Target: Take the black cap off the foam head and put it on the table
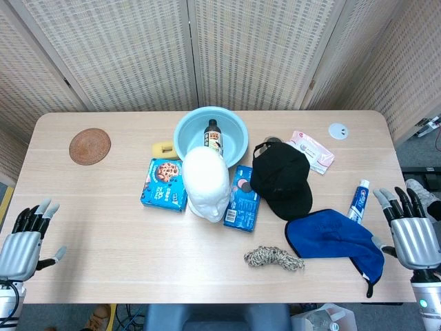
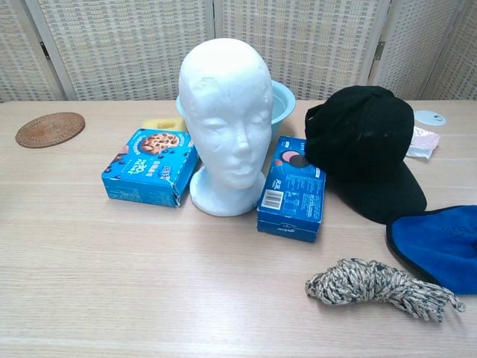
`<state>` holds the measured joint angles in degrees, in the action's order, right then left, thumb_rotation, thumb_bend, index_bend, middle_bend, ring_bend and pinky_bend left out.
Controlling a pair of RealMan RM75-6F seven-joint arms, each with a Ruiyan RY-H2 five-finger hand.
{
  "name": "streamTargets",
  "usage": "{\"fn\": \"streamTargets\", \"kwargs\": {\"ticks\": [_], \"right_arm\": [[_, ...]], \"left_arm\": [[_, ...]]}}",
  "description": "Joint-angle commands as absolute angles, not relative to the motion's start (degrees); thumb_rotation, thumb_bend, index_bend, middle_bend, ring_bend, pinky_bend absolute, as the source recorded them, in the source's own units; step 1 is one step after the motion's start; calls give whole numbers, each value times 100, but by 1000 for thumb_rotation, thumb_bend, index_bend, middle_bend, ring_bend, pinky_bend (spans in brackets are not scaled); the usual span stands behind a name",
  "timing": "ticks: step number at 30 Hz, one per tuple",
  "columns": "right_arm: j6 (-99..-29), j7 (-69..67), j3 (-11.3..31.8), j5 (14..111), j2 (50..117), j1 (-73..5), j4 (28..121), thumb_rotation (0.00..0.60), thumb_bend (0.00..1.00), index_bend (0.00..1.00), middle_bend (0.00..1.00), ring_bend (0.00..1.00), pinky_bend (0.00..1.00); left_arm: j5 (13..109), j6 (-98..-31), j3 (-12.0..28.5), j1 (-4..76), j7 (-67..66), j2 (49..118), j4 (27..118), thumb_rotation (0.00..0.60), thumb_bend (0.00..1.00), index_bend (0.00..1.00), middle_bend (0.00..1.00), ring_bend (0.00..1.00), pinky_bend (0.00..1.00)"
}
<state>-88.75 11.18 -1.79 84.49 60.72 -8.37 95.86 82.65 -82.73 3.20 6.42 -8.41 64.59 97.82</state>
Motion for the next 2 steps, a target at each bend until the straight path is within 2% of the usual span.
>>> {"fn": "streamTargets", "kwargs": {"ticks": [1,2], "right_arm": [[-8924,1027,-225,8546,6017,-741,9578,600,27,113,141,28,29],[-8941,1000,-220,8563,6014,-719,9569,600,28,113,141,28,29]], "left_arm": [[8286,-8272,311,649,-843,6471,9780,600,203,13,0,0,0],[8288,-8266,306,652,-844,6476,9778,600,203,13,0,0,0]]}}
